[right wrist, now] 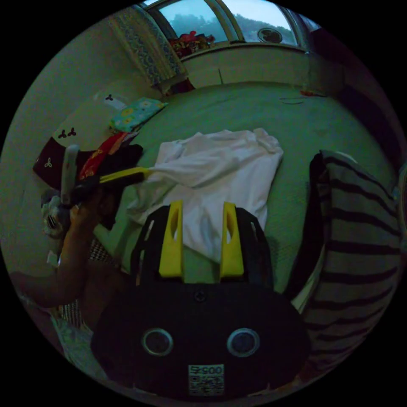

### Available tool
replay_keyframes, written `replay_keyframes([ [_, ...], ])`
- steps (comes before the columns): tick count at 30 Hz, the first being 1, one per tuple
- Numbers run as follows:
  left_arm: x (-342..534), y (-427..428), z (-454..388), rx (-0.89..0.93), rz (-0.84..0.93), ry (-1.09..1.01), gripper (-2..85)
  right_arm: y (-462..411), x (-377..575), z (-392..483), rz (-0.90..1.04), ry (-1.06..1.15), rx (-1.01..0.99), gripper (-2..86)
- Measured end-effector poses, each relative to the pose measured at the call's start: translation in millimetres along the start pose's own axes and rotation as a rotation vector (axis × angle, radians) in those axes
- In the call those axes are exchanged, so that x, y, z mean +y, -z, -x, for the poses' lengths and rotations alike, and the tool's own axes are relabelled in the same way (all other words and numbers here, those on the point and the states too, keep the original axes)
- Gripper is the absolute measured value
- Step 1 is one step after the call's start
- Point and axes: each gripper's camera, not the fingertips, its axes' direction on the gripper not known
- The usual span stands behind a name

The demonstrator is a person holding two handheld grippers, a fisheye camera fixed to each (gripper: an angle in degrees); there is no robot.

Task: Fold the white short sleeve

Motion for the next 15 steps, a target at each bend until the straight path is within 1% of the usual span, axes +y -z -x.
replay_keyframes([
  [1, 12, 11, 22, -0.044, 0.000, 0.109, 1.7, -2, -1, 7, -0.002, -0.002, 0.003, 11.9],
  [2, 18, 16, 33, -0.079, 0.013, 0.161, 1.6, -4, -2, 15, -0.005, 0.001, 0.008, 11.8],
  [3, 31, 24, 53, -0.141, 0.040, 0.261, 1.5, -5, -3, 20, -0.008, 0.003, 0.012, 11.7],
  [4, 45, 33, 73, -0.163, 0.063, 0.348, 1.4, -10, -4, 30, -0.002, 0.013, 0.018, 12.0],
  [7, 78, 49, 111, -0.104, 0.099, 0.472, 1.1, -28, -11, 52, 0.069, 0.034, 0.035, 13.1],
  [9, 95, 60, 124, -0.116, 0.105, 0.521, 1.0, -36, -14, 65, 0.101, 0.047, 0.070, 13.7],
  [11, 109, 74, 131, -0.116, 0.090, 0.521, 1.6, -41, -18, 83, 0.107, 0.072, 0.088, 14.6],
  [13, 123, 93, 132, -0.065, 0.025, 0.476, 4.3, -45, -22, 97, 0.110, 0.077, 0.079, 15.6],
  [15, 131, 105, 129, -0.039, -0.016, 0.417, 5.4, -51, -25, 115, 0.126, 0.081, 0.037, 16.7],
])
